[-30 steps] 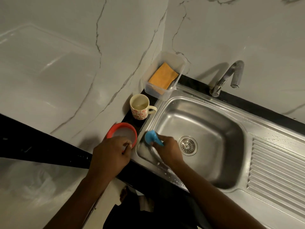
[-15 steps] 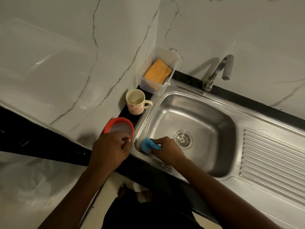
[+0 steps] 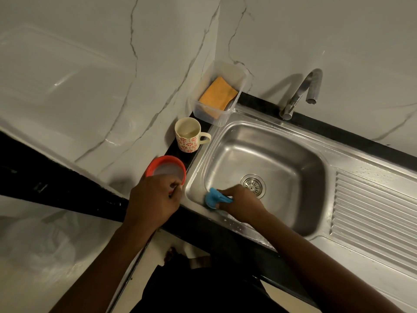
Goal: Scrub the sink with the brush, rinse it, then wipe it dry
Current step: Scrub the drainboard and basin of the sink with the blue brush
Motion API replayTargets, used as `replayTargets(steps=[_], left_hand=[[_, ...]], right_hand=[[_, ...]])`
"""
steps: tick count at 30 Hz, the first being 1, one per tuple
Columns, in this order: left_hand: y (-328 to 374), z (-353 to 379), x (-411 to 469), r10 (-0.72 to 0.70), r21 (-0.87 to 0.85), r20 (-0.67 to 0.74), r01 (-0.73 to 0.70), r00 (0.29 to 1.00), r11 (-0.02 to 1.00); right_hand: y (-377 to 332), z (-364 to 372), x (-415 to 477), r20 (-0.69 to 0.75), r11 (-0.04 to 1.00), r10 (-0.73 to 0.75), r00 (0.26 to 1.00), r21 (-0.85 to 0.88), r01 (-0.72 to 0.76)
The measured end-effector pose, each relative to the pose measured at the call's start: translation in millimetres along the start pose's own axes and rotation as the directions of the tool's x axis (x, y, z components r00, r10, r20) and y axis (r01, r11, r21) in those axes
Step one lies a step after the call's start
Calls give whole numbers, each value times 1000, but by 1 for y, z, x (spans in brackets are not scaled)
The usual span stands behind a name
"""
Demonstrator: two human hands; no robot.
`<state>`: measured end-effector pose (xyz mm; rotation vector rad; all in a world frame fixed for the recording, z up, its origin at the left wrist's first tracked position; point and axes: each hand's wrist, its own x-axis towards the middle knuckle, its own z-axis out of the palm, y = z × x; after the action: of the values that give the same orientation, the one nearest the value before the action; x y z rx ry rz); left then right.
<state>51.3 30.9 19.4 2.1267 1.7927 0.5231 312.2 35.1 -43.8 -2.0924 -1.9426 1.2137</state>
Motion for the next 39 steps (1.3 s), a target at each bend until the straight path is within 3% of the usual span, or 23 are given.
replayTargets(steps=[5,8,14,18,23,27,33,39], left_hand=[[5,0,3,22,-10,15,-22,1000,1000],[5,2,6,27,-2,11,-27,1000,1000],[8,8,8,52,-63,31,-50,998,997],[13,13,13,106,-90,94,-98,990,991],[20,11,17,145,-97,91,-136,985,986],[20,12,20,151,-81,120,-142,981,987],[39,14,18,131,-91,92,-123,987,988],[52,24,17,151,-132,110,-136,982,982]], right_hand=[[-43,25,21,-19,998,-37,999,59,38],[-25,16,3,37,988,-50,998,151,44],[15,-3,-33,66,996,61,996,68,-65],[-31,12,-27,12,991,29,1000,134,-30],[-68,39,-26,-44,998,-20,999,53,23],[-38,26,-55,-69,998,-38,997,-56,34],[46,-11,-85,-90,972,232,969,47,-229],[73,-17,-77,-24,966,213,977,154,-207]])
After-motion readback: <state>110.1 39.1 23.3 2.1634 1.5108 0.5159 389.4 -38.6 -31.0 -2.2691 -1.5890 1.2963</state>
